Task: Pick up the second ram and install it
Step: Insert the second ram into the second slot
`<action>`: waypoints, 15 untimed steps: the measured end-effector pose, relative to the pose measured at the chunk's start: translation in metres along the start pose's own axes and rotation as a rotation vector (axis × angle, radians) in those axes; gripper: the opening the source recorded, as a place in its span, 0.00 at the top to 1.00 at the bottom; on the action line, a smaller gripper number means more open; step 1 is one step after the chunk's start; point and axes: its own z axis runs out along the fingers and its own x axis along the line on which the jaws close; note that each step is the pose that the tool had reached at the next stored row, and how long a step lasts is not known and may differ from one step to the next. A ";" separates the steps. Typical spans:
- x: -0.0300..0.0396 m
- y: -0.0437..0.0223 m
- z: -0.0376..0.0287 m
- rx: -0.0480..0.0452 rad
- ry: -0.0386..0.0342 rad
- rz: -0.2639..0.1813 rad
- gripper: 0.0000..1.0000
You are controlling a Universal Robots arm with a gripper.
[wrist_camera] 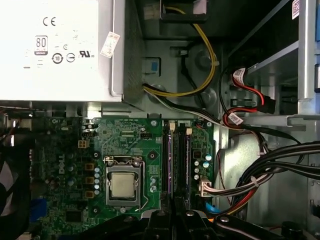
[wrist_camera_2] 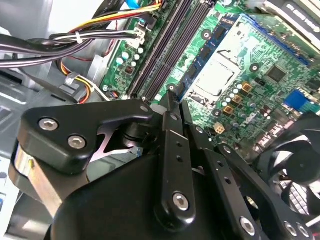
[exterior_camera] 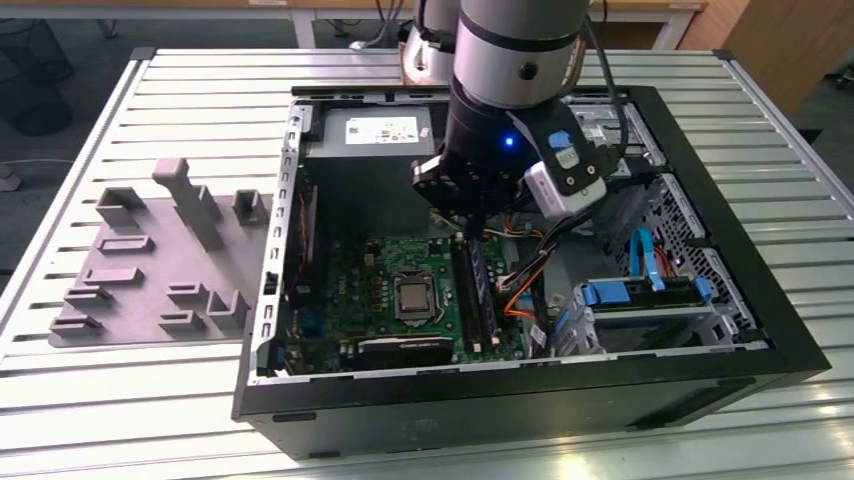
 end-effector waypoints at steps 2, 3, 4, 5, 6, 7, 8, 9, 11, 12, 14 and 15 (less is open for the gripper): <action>-0.0005 0.0000 0.0036 -0.0001 0.0000 0.005 0.86; -0.0008 0.0000 0.0054 0.0000 0.0000 0.008 0.86; -0.0011 -0.0001 0.0073 0.0001 0.0001 0.011 0.86; -0.0013 -0.0001 0.0091 0.0000 0.0000 0.014 0.86; -0.0013 -0.0002 0.0109 -0.0001 0.0000 0.016 0.86; -0.0014 -0.0002 0.0124 -0.0002 -0.0001 0.018 0.86; -0.0014 -0.0002 0.0134 -0.0002 -0.0001 0.019 0.86; -0.0014 -0.0002 0.0136 -0.0001 -0.0001 0.019 0.86; -0.0014 -0.0003 0.0136 0.0000 0.0000 0.019 0.86; -0.0014 -0.0002 0.0143 -0.0001 0.0000 0.019 0.86; -0.0014 -0.0003 0.0147 0.0000 0.0000 0.019 0.86; -0.0015 -0.0003 0.0147 0.0000 0.0000 0.019 0.86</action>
